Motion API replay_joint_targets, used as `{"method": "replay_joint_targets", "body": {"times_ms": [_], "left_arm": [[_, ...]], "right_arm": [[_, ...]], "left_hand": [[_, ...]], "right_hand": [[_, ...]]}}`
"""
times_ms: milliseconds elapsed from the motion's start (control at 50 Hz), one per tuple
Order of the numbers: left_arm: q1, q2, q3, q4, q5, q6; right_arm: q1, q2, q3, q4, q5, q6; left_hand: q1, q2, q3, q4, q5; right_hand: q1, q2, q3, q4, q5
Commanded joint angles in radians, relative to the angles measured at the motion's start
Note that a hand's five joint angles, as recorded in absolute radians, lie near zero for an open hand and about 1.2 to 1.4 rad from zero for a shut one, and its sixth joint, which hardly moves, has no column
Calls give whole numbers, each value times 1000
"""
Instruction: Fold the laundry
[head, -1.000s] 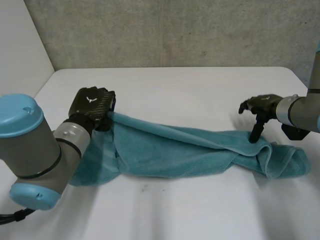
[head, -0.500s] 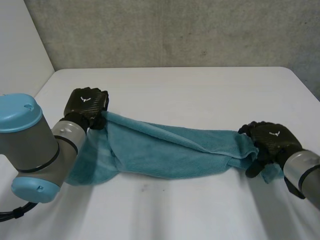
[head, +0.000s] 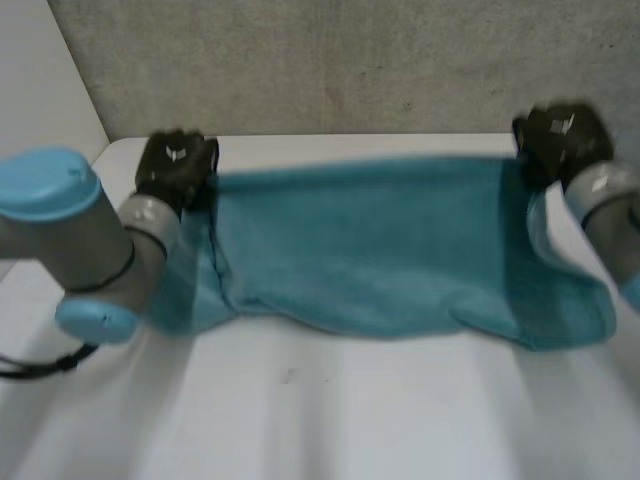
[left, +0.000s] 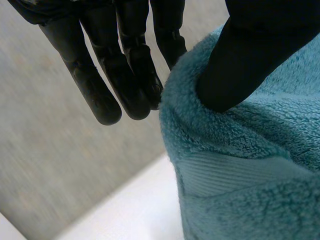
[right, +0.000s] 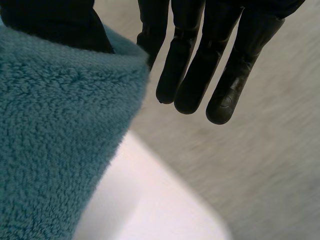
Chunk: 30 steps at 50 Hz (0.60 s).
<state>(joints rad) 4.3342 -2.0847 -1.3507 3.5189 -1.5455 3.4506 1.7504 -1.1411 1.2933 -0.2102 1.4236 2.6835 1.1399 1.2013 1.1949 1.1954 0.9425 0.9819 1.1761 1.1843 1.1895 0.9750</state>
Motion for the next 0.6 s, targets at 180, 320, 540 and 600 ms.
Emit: {"method": "replay_joint_targets", "body": {"times_ms": [180,320,540,600], "left_arm": [[13,167,197,411,-48,10],[12,236,-89,351,-50,5],[48,226,-496,284,-47,12],[45,210,-521,253,-47,13]], "right_arm": [[34,-101,-234,-262,31,131],[31,-219,58,-253,-126,153],[29,-152,425,-84,-299,115],[26,-88,437,-37,-290,90]], "left_hand": [[256,195,201,201,279],[256,195,201,201,279],[256,195,201,201,279],[256,195,201,201,279]], "right_hand": [[414,220,212,207,247],[414,220,212,207,247],[414,220,212,207,247],[414,220,212,207,247]]}}
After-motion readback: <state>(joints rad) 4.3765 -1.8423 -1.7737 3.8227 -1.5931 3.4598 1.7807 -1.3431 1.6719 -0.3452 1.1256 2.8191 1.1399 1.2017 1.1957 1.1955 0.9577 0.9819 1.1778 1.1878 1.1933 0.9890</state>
